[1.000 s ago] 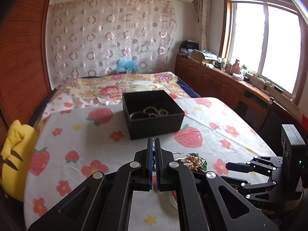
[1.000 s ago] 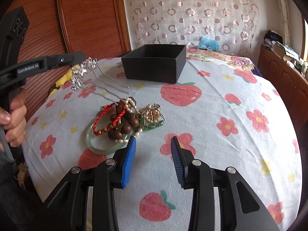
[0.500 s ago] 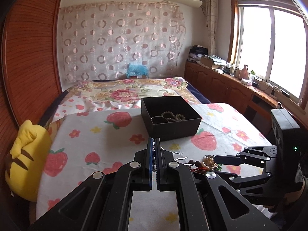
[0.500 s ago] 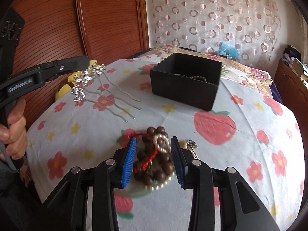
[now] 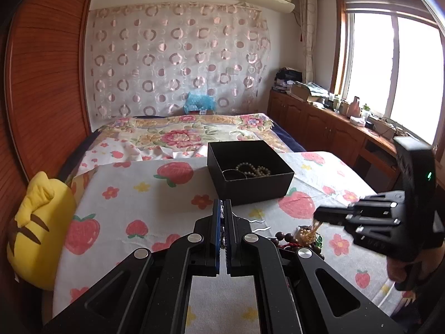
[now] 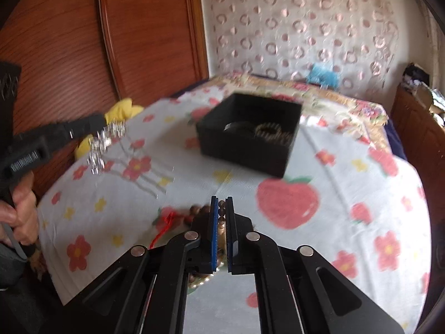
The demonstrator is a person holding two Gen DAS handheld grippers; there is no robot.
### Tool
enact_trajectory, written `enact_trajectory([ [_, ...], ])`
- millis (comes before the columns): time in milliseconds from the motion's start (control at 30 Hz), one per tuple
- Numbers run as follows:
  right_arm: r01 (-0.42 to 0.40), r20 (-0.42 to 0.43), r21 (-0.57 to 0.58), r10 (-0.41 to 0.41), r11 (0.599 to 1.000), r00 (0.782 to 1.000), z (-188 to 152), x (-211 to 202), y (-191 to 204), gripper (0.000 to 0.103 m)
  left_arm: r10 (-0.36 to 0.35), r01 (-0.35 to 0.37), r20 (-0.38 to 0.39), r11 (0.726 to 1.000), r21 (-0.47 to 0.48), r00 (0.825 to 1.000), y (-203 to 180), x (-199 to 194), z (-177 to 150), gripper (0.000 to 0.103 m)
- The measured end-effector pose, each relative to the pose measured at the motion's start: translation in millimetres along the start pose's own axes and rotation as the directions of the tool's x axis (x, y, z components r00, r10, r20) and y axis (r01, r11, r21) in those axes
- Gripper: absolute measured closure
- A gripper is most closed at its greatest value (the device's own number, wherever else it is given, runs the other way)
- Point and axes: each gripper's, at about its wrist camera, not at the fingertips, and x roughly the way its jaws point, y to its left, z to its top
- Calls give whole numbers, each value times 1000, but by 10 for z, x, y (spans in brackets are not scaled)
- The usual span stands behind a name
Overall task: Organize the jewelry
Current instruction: 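Lift the combs with the left tool while the right tool grasps the brown bead strand, then lower the brown bead strand into the black box and open the right tool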
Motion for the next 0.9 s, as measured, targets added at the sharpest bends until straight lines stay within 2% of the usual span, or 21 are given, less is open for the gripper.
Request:
enact_trajectory([
  [233,33,105,-27,-30,999,994,352,-430,-65,98,7,-7,23,1000,6,1000,-28,-63,110,102],
  [533,69,212,-53,-57,996,976,726,-865,-107,98,6,-7,53,1000,6,999,-73,-117,235,102],
  [900,108,290,-60,-86,992,953,1097,-1146,-163,98,5,-6,73,1000,2,997,-94,-104,320,102],
])
